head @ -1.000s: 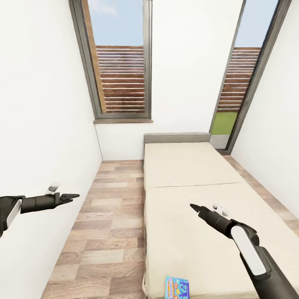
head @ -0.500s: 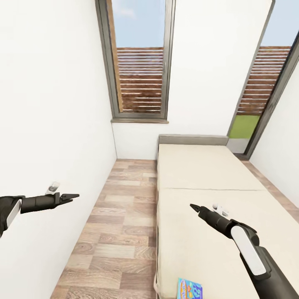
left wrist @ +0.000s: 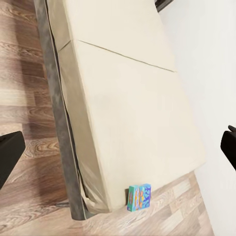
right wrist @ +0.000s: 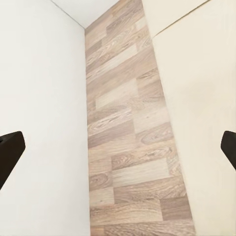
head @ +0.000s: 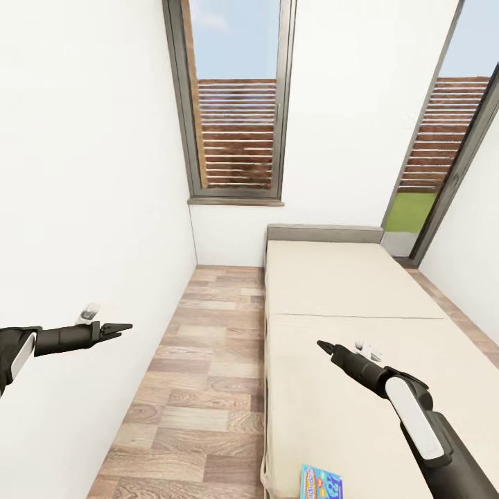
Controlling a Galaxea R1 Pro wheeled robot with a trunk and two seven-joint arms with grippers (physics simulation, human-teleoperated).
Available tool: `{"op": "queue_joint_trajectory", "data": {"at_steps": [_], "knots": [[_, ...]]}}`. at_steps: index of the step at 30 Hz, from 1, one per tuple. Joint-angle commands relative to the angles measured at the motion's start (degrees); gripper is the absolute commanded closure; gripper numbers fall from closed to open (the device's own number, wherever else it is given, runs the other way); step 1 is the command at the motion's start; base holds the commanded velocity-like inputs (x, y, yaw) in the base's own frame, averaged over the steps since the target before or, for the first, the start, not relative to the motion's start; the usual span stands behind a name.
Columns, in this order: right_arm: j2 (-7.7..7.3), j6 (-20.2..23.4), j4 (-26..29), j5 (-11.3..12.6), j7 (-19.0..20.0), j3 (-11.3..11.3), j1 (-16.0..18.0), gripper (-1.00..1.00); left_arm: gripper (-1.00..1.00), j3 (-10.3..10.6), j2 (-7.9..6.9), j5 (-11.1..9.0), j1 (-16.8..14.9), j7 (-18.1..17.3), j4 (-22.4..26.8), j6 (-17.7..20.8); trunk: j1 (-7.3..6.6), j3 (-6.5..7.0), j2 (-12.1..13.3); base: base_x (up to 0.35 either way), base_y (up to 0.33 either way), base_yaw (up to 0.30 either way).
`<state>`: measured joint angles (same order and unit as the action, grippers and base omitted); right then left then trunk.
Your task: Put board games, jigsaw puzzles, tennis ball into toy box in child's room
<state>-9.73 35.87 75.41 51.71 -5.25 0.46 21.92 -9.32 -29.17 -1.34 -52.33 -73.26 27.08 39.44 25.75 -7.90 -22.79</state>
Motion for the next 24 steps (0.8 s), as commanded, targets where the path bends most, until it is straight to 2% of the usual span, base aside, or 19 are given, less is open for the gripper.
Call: {"op": "queue_joint_trajectory", "data": {"at_steps": [1,11,20,24], "knots": [[-0.03,0.17,0.09,0.59,-0.55,0.06,0.05,-1.00,-1.00,-0.05,-0.01,-0.10,-0.05,-0.13,-0.01,0.59,0.04,-0.13,-0.13,0.000,0.000,0.000],[-0.03,-0.06,-0.12,0.65,-0.58,-0.30,0.05,-1.00,-1.00,0.00,-0.01,-0.12,-0.05,-0.09,-0.01,0.56,0.04,-0.13,-0.13,0.000,0.000,0.000],[-0.09,-2.99,-0.11,0.89,-0.45,-0.29,0.05,-1.00,-1.00,0.01,0.13,-0.21,-0.05,-0.11,-0.01,0.55,0.04,-0.13,-0.13,0.000,0.000,0.000],[-0.05,-3.28,-0.26,1.04,-0.53,-0.35,0.05,-1.00,-1.00,-0.04,1.00,-0.14,-0.05,-0.13,-0.01,0.55,0.04,-0.13,-0.13,0.000,0.000,0.000]]}}
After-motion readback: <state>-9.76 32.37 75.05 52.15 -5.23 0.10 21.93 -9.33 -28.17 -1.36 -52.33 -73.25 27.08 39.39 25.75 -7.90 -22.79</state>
